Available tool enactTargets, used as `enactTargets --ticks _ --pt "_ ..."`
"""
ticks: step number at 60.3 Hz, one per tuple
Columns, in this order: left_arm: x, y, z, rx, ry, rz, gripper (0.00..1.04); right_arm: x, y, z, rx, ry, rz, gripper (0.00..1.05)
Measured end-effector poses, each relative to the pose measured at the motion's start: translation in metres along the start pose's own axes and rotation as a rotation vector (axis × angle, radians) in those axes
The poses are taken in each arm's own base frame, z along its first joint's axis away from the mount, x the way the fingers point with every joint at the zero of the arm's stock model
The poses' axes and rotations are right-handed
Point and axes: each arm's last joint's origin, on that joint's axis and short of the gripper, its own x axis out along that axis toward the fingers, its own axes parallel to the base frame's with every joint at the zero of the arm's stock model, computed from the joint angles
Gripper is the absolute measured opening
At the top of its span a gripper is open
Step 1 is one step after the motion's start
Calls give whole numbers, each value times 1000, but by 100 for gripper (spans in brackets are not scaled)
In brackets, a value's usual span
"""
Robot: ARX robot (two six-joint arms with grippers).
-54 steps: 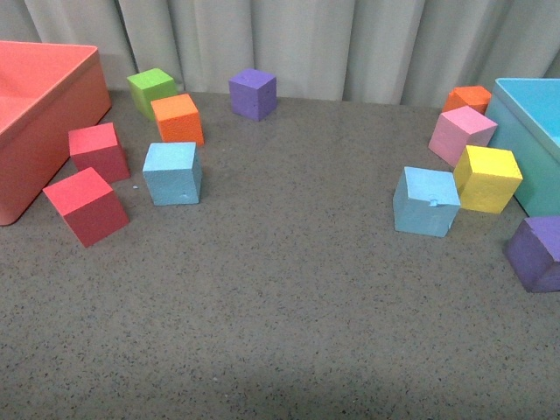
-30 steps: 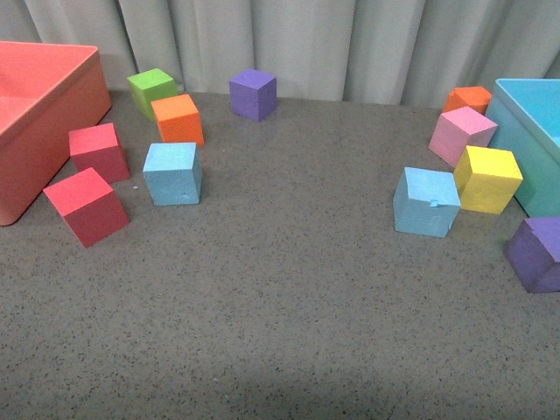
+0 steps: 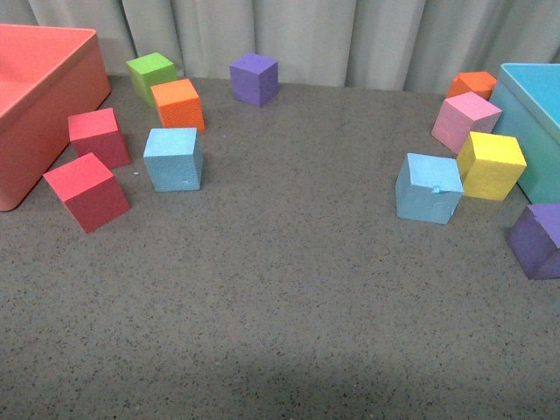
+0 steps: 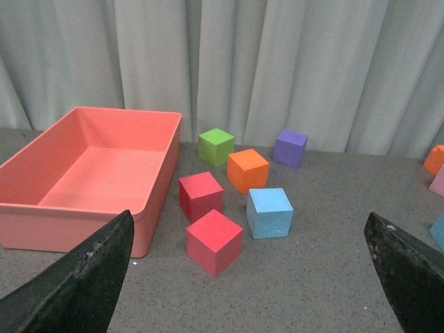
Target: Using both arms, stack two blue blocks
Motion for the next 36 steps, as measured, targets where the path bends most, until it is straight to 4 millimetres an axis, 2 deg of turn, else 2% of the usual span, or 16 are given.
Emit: enactTargets --ticks 6,14,17,19,24,36 --pt "0 0 0 0 0 0 98 10 3 1 -88 105 -70 95" --pt "0 0 0 0 0 -1 98 41 15 16 7 179 41 95" --pt "0 0 0 0 0 -1 98 58 22 22 49 207 83 95" --pt "0 0 0 0 0 -1 98 78 31 24 90 275 118 95" --pt "0 0 0 0 0 -1 98 112 47 20 135 439 152 95" --pt "0 0 0 0 0 -1 98 175 83 13 203 644 246 95"
